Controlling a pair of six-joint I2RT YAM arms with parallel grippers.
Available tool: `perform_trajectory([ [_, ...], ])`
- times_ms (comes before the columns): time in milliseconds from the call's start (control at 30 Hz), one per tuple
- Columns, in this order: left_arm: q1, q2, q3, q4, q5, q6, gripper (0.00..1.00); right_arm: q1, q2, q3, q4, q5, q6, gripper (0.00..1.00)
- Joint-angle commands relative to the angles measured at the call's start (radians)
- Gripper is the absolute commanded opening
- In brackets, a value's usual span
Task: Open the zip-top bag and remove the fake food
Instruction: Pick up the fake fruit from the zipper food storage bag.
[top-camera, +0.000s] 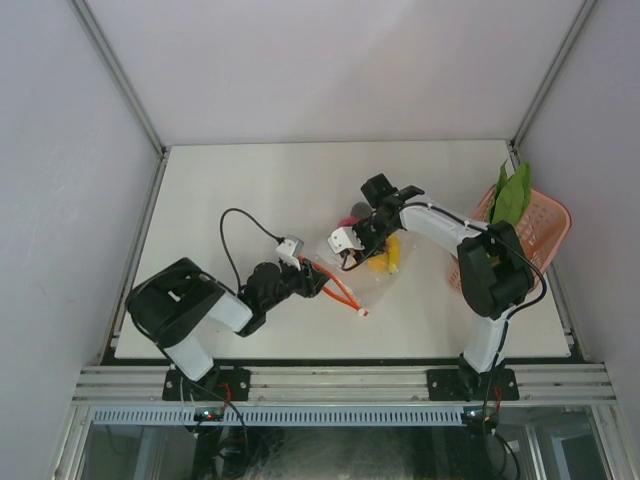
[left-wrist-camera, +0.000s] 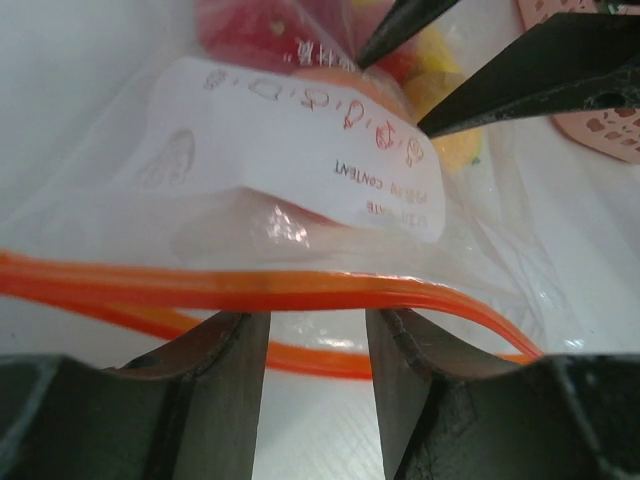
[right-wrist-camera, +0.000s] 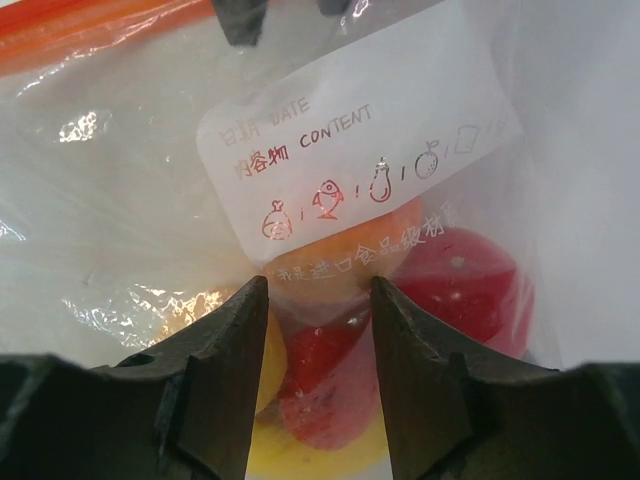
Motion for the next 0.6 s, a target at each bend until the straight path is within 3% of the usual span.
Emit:
perform_trajectory([
  [0, 0.005, 0.089, -0.015, 0.321, 0.002, 0.114, 0.47, 0.021, 0.010, 0.018, -0.044, -0.034, -0.039, 0.44],
  [200, -0.028, 0.107, -0.003, 0.319, 0.015, 0.278, 0.49, 0.026, 0.014, 0.056, -0.107, -0.081, -0.037, 0.35],
  [367, -0.075, 0.120, 0.004, 0.321, -0.017, 0.404, 0.60, 0.030, 0.039, 0.069, -0.115, -0.074, -0.017, 0.29],
  [567, -0.100, 0.139, 0.012, 0.321, -0.036, 0.440, 0.75, 0.025, 0.041, 0.070, -0.109, -0.096, 0.008, 0.25],
])
